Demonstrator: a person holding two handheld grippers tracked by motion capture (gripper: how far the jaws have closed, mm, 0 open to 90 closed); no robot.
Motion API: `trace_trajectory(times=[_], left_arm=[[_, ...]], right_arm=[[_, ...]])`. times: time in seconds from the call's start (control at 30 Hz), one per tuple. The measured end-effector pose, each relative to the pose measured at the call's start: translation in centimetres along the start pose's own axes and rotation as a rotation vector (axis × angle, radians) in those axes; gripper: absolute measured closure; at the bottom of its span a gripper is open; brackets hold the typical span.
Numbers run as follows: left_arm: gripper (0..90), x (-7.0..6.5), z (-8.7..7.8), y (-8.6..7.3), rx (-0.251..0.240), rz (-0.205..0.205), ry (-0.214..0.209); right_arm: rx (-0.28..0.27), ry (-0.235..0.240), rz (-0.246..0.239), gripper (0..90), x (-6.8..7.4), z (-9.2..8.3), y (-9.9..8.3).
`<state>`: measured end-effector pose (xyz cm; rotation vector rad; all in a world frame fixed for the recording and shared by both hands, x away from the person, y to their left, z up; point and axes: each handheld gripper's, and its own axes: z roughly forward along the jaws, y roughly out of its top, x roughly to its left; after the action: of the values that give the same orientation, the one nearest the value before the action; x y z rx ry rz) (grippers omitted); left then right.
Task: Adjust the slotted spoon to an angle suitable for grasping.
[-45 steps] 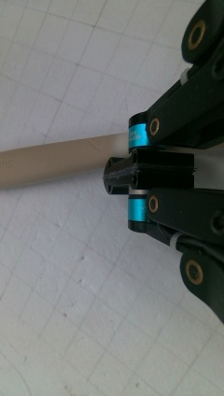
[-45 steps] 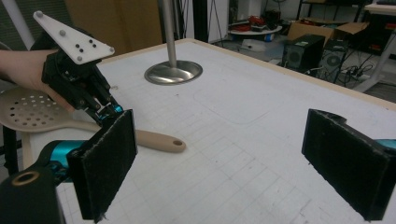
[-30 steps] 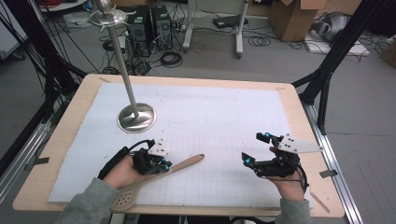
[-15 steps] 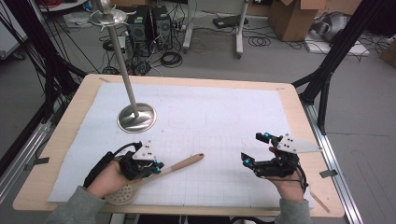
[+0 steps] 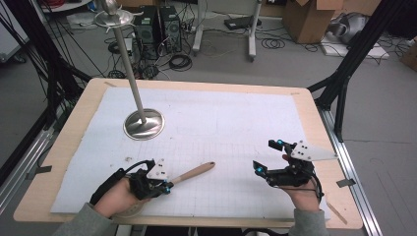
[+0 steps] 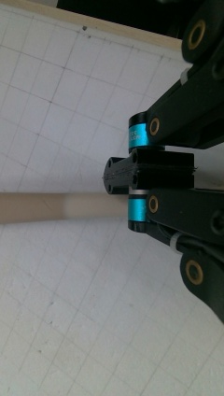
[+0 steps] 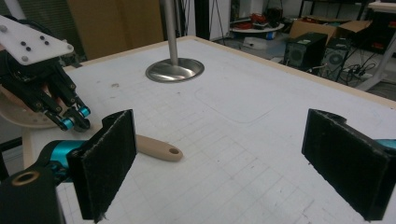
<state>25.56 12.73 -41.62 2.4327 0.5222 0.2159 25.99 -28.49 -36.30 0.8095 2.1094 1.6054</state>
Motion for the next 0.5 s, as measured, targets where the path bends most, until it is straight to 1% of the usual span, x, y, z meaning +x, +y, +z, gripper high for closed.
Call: trace_trajectory(times=[0.1,0.13,0.33,0.37,0.43,0.5], left_arm=[[89.5,0.0,0.0,-0.2,0.01,-0.002,-0.008],[89.5,0.0,0.0,-0.2,0.009,-0.006,-0.005],[89.5,-0.1,0.1,-0.9,0.042,0.004,-0.016],[89.5,-0.1,0.1,-1.0,0.032,0.004,-0.015],[89.5,-0.1,0.0,-1.1,0.031,-0.006,-0.017],[89.5,-0.1,0.0,-1.1,0.037,0.004,-0.015]], right_arm=[[-0.003,-0.001,-0.002,9.4,0.0,0.0,0.0],[-0.003,0.0,-0.002,9.4,0.0,0.0,0.0],[0.0,-0.001,-0.005,9.4,0.0,0.0,0.0],[0.002,0.0,-0.002,9.4,0.1,0.1,0.0],[0.003,0.001,-0.005,9.4,0.1,0.1,0.0],[0.003,0.001,-0.005,9.4,0.1,0.1,0.0]])
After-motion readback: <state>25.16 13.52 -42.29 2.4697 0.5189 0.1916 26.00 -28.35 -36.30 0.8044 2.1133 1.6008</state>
